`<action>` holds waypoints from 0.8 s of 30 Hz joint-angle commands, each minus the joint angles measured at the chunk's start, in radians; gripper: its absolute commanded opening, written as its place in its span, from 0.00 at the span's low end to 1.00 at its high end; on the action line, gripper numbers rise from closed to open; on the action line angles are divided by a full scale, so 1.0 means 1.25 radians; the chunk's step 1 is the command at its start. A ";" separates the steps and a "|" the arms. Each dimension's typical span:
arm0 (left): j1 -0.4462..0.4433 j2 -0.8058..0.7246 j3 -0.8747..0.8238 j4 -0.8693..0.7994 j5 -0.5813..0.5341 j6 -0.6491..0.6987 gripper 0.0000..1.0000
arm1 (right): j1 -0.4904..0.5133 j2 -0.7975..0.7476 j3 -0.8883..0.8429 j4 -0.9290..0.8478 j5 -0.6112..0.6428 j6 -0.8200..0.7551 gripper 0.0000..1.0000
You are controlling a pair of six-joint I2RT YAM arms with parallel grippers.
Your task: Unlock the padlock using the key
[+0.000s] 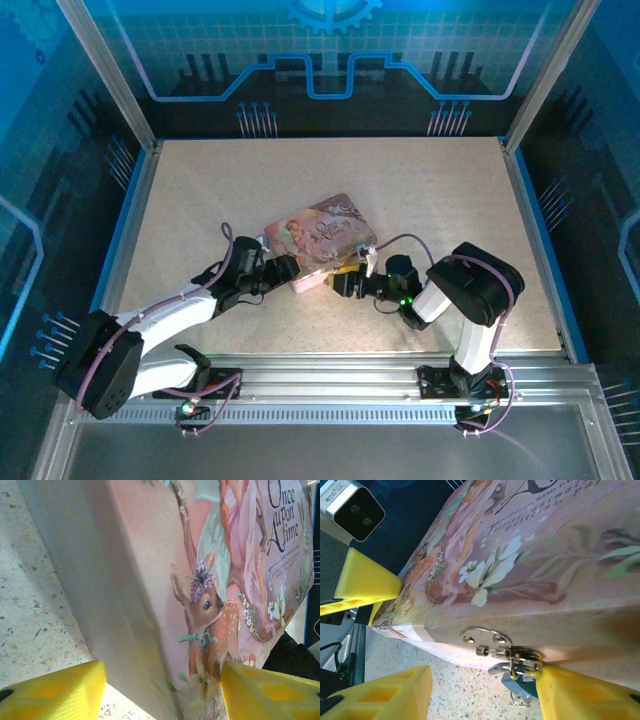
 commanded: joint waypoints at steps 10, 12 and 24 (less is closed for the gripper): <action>-0.006 0.001 -0.016 -0.024 -0.015 -0.005 0.63 | 0.015 0.001 0.007 0.020 -0.017 -0.025 0.45; -0.006 0.002 -0.016 -0.024 -0.015 -0.004 0.63 | 0.015 0.002 0.005 0.015 -0.013 -0.026 0.43; -0.006 0.001 -0.013 -0.028 -0.015 -0.003 0.63 | 0.015 -0.004 0.005 0.002 -0.004 -0.024 0.25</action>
